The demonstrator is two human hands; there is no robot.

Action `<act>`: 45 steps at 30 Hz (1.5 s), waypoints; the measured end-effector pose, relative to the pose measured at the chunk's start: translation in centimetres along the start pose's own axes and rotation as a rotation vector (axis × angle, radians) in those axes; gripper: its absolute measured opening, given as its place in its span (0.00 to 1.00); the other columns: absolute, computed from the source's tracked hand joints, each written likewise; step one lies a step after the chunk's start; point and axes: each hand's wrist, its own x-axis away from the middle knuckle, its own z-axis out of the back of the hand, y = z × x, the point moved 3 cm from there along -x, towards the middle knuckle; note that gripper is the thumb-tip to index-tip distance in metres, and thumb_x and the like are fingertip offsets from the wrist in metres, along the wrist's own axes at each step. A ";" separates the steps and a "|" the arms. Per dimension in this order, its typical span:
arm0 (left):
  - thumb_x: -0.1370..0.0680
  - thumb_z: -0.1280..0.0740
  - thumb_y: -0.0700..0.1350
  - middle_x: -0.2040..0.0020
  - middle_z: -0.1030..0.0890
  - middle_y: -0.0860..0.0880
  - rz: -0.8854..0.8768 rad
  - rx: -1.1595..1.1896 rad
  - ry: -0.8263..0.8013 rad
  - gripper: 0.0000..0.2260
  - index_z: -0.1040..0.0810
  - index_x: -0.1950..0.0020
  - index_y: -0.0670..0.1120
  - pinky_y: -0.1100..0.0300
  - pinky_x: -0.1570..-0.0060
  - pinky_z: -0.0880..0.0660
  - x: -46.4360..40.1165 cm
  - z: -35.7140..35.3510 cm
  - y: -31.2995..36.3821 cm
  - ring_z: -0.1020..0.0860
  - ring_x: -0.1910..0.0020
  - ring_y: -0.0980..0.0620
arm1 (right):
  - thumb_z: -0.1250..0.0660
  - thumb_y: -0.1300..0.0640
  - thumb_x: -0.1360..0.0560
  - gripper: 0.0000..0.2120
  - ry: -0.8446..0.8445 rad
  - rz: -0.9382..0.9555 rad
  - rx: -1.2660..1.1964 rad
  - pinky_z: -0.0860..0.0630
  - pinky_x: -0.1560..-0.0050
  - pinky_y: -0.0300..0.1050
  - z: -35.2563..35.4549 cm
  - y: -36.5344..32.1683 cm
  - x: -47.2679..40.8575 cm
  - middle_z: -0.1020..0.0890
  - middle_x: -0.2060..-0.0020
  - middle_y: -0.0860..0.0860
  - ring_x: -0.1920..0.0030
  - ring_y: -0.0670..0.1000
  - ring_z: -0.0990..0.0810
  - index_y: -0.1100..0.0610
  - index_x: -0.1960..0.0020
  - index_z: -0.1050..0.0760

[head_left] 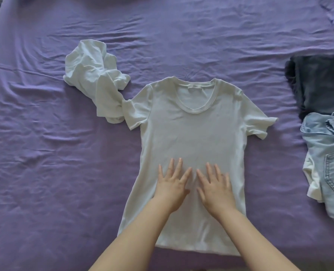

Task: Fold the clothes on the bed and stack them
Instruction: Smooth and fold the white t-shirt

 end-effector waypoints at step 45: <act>0.28 0.38 0.66 0.23 0.66 0.45 -0.052 -0.054 0.021 0.44 0.63 0.23 0.55 0.35 0.30 0.64 -21.0 14.1 -0.4 0.68 0.26 0.43 | 0.58 0.56 0.21 0.25 0.135 -0.124 0.015 0.47 0.30 0.50 12.0 12.7 -20.2 0.50 0.23 0.50 0.24 0.51 0.53 0.51 0.24 0.50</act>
